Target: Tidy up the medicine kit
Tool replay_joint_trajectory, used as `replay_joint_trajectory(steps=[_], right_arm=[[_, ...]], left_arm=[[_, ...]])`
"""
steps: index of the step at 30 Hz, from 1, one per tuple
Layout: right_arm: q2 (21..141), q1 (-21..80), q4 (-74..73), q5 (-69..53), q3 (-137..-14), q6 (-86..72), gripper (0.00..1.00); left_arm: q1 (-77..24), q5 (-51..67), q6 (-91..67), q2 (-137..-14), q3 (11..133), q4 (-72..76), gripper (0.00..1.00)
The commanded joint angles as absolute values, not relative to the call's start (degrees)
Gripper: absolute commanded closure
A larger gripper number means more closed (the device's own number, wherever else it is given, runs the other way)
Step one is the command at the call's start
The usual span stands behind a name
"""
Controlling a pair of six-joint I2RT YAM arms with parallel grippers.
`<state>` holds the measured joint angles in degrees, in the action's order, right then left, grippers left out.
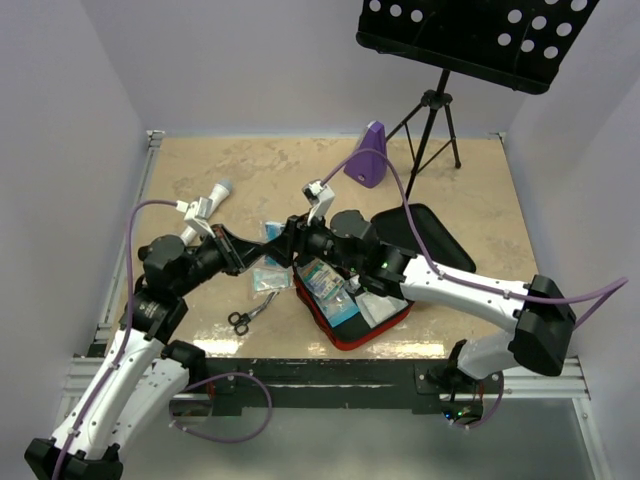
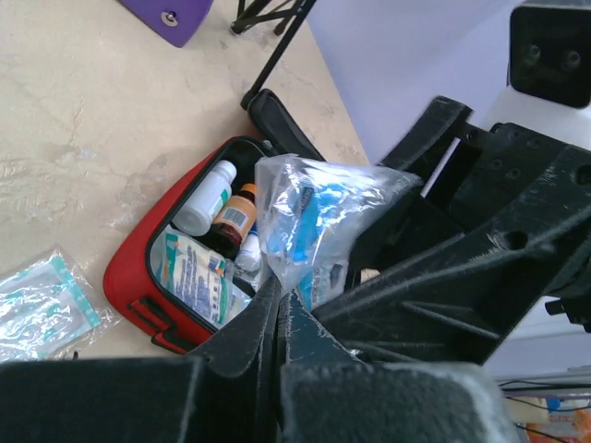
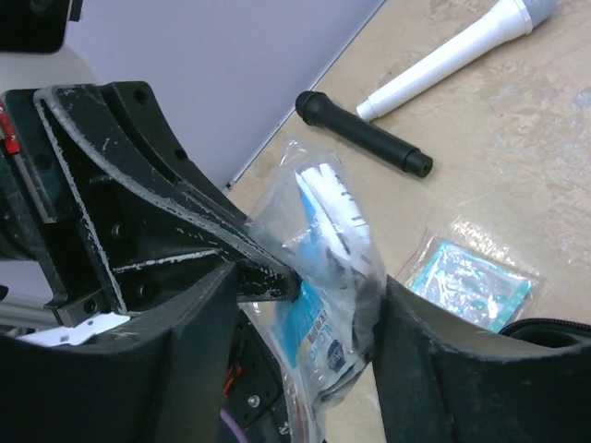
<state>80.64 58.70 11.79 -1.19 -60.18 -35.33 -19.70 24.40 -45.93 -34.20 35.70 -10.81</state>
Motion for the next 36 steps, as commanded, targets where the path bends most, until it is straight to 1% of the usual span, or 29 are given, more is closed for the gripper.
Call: replay_joint_trajectory(steps=[1, 2, 4, 7, 8, 10, 13, 15, 17, 21, 27, 32, 36], right_arm=[[80.07, 58.36, 13.71, -0.27, -62.4, -35.77, 0.56], [79.55, 58.36, 13.54, -0.18, -62.05, -35.77, 0.61], [78.05, 58.36, 11.79, 1.13, -61.79, -35.16, 0.68], [75.07, 58.36, 8.8, 2.72, -61.44, -33.67, 0.78], [74.1, 58.36, 7.66, 3.16, -61.26, -33.31, 0.81], [72.17, 58.27, 4.94, 3.6, -61.35, -32.17, 0.85], [69.09, 58.27, 0.1, 5.0, -61.87, -29.72, 0.91], [67.59, 58.27, -6.13, 6.58, -62.75, -27.78, 0.92], [67.24, 58.27, -13.15, 9.13, -63.98, -26.37, 0.91], [69.25, 58.27, -24.85, 11.86, -64.95, -26.1, 0.92], [72.33, 58.27, -34.96, 11.69, -63.02, -31.36, 0.91], [72.16, 58.27, -36.47, 9.15, -57.75, -33.66, 0.88], [73.21, 58.27, -39.11, 8.7, -55.99, -34.01, 0.86]], left_arm=[[-20.04, 26.19, -46.32, -33.13, 34.72, -8.17, 1.0], [-20.04, 26.02, -46.23, -33.05, 34.46, -8.26, 1.0], [-20.04, 25.4, -46.06, -32.78, 33.93, -8.52, 0.99], [-20.04, 23.91, -45.62, -32.52, 33.14, -8.79, 0.91], [-20.04, 23.73, -45.62, -32.61, 33.05, -8.62, 0.86], [-20.04, 23.73, -45.27, -33.13, 32.7, -8.0, 0.69], [-20.04, 22.86, -44.21, -34.27, 33.05, -8.78, 0.5], [-20.04, 21.36, -43.33, -34.89, 33.22, -9.75, 0.45], [-20.04, 19.78, -42.46, -35.33, 33.05, -10.54, 0.44], [-20.04, 18.28, -41.66, -36.04, 32.26, -11.16, 0.44], [-20.04, 18.37, -41.75, -37.0, 30.42, -10.46, 0.45], [-20.04, 19.16, -42.71, -37.44, 27.87, -7.83, 0.45], [-20.04, 20.04, -42.8, -38.58, 26.81, -5.72, 0.45]])
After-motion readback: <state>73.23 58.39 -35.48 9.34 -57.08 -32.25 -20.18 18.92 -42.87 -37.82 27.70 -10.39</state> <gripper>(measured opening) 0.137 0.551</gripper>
